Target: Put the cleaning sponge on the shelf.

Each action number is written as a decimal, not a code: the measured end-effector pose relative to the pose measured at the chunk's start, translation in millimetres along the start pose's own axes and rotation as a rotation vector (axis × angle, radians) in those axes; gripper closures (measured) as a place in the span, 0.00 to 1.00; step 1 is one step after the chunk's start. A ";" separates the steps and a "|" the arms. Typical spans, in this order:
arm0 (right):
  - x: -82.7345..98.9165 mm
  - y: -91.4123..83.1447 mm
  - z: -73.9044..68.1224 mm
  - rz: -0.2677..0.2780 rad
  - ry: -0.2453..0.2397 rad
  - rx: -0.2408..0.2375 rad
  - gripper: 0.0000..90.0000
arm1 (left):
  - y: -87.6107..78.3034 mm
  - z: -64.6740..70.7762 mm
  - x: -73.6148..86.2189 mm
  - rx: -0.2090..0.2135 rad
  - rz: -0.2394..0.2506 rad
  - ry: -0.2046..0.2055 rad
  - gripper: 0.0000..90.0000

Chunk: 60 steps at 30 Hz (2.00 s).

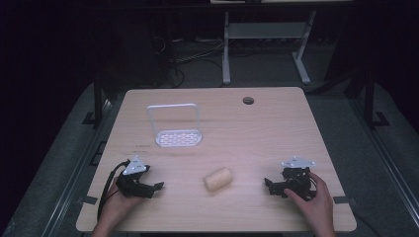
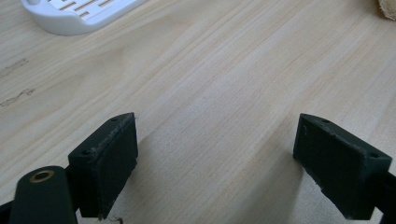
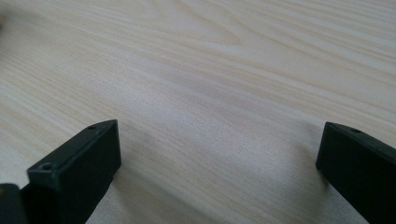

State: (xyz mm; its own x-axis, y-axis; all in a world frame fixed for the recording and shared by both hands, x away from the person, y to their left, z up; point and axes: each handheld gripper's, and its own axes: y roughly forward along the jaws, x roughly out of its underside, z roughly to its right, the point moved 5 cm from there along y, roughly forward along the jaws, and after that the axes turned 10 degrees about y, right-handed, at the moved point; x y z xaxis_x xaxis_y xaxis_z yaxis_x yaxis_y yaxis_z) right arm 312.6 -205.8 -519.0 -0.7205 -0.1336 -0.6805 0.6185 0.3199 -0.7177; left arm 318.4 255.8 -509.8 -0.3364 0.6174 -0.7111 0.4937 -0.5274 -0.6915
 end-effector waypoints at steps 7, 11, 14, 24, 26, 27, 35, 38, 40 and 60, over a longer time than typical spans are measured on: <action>0.0 0.0 -0.1 0.000 0.001 0.000 0.00 | -0.5 -1.3 0.0 0.007 0.006 -0.013 0.15; 0.0 0.1 -0.2 0.002 0.002 0.000 0.00 | 0.0 -1.8 -0.7 0.005 0.011 -0.023 0.15; 0.0 0.1 0.0 0.003 0.001 -0.001 0.00 | 0.5 -1.8 -1.7 0.012 0.013 -0.026 0.16; 0.0 0.1 0.0 0.003 0.001 0.000 0.00 | -1.2 2.8 -11.0 0.032 0.011 -0.013 0.16; 0.0 0.1 -0.1 0.003 0.002 -0.001 0.00 | -1.9 4.8 -13.1 0.044 0.008 -0.011 0.16; 0.0 0.1 -0.1 0.003 0.001 -0.001 0.00 | -2.4 5.2 -14.0 0.044 0.007 -0.009 0.16; 0.0 0.0 0.0 0.002 0.001 -0.001 0.00 | -2.8 14.5 -25.5 0.075 0.004 0.018 0.16; 0.0 0.0 0.0 0.002 0.000 -0.001 0.00 | -2.5 16.5 -28.0 0.081 0.002 0.025 0.16; 0.1 0.0 0.1 0.002 0.000 -0.001 0.00 | -2.1 18.3 -30.1 0.092 -0.001 0.032 0.16; 0.1 0.1 0.3 0.002 -0.003 0.000 0.00 | 3.7 34.6 -50.3 0.157 -0.017 0.097 0.16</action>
State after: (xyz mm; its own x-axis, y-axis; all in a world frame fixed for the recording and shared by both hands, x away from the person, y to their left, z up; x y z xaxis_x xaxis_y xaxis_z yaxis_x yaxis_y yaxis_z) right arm 312.7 -206.0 -519.1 -0.7181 -0.1357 -0.6826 0.6201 0.3204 -0.7161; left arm 309.4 202.6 -480.9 -0.2607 0.6768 -0.6885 0.3543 -0.5963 -0.7203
